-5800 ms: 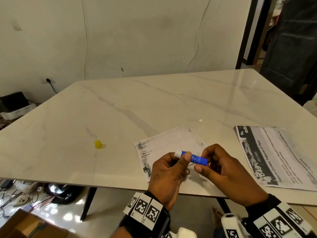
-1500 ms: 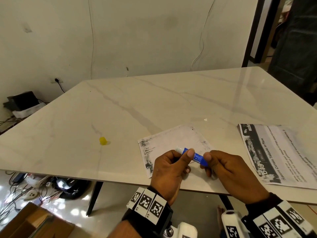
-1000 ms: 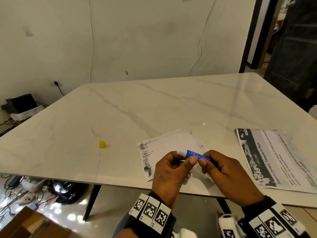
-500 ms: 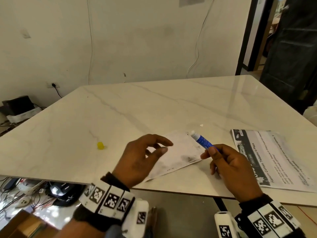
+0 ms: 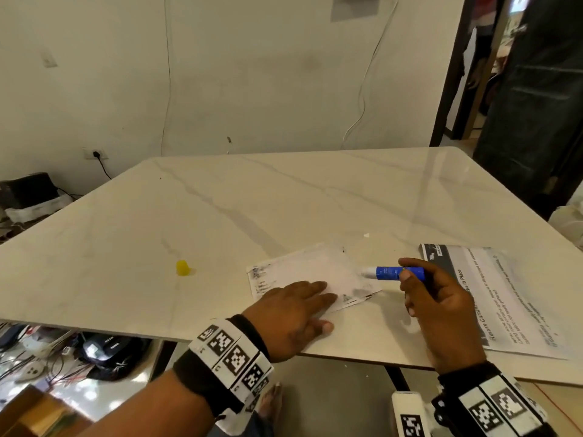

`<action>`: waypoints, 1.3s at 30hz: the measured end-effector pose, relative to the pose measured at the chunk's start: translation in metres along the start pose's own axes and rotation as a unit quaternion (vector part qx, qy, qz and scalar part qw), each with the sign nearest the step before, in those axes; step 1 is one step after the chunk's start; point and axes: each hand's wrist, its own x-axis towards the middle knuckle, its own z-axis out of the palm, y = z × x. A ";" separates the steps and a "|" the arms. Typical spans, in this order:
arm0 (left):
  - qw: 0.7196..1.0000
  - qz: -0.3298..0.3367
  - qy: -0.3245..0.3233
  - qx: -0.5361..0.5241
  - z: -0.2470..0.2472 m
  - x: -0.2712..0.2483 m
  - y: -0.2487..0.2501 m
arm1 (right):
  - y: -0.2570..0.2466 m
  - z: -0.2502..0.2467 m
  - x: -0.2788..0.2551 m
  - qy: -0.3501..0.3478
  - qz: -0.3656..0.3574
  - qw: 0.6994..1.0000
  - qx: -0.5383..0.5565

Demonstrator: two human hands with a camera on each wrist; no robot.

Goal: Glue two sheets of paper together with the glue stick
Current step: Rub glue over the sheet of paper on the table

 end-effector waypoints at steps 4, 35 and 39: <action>1.000 0.020 0.014 -0.013 -0.005 -0.012 -0.003 | -0.001 -0.002 0.003 0.009 0.060 0.996 0.064; 0.995 -0.072 -0.026 0.062 -0.010 0.008 0.033 | -0.051 0.038 0.109 -0.289 -0.079 0.824 -0.481; 0.995 -0.071 -0.037 0.066 -0.013 0.009 0.031 | -0.045 0.047 0.128 -0.271 -0.083 0.823 -0.492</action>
